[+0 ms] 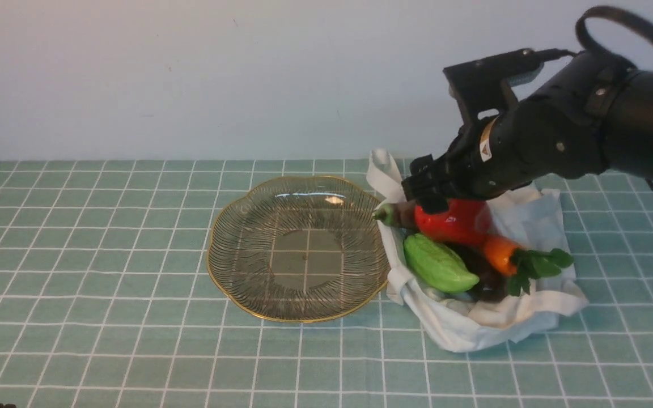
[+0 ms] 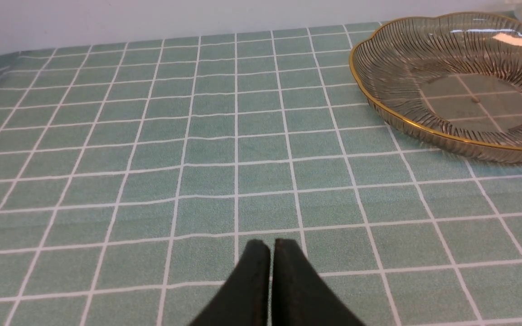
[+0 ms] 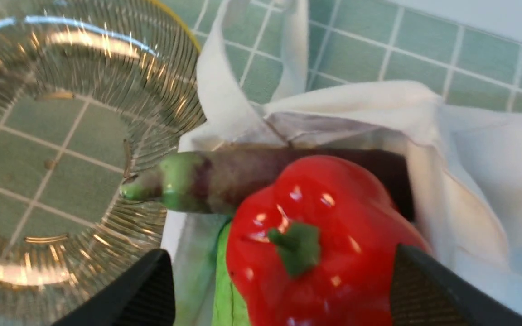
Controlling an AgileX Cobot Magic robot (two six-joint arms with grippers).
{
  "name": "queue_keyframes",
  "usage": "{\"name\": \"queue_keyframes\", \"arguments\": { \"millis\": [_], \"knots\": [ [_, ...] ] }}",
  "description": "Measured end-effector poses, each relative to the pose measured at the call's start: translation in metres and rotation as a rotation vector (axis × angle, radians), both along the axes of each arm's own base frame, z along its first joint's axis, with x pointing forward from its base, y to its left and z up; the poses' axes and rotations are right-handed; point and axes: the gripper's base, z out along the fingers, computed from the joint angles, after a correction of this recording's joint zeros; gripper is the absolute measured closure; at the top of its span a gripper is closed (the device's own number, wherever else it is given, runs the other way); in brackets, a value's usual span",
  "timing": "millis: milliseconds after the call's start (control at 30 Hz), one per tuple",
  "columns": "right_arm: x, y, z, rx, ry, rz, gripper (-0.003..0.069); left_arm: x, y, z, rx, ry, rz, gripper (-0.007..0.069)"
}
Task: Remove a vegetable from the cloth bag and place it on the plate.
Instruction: Use the right arm to grab a bell peppers from the bag
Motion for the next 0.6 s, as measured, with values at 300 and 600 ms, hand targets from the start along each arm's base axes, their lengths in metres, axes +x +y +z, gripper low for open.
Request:
{"name": "queue_keyframes", "arguments": {
  "millis": [300, 600],
  "knots": [
    [0.016, 0.001, -0.020, -0.152, -0.079, 0.085, 0.0077, 0.000, 0.000, 0.000, 0.000, 0.000, 0.000, 0.0629],
    [0.022, 0.004, -0.024, -0.150, -0.106, 0.087, 0.0078, 0.000, 0.000, 0.000, 0.000, 0.000, 0.000, 0.0629]
  ]
}}
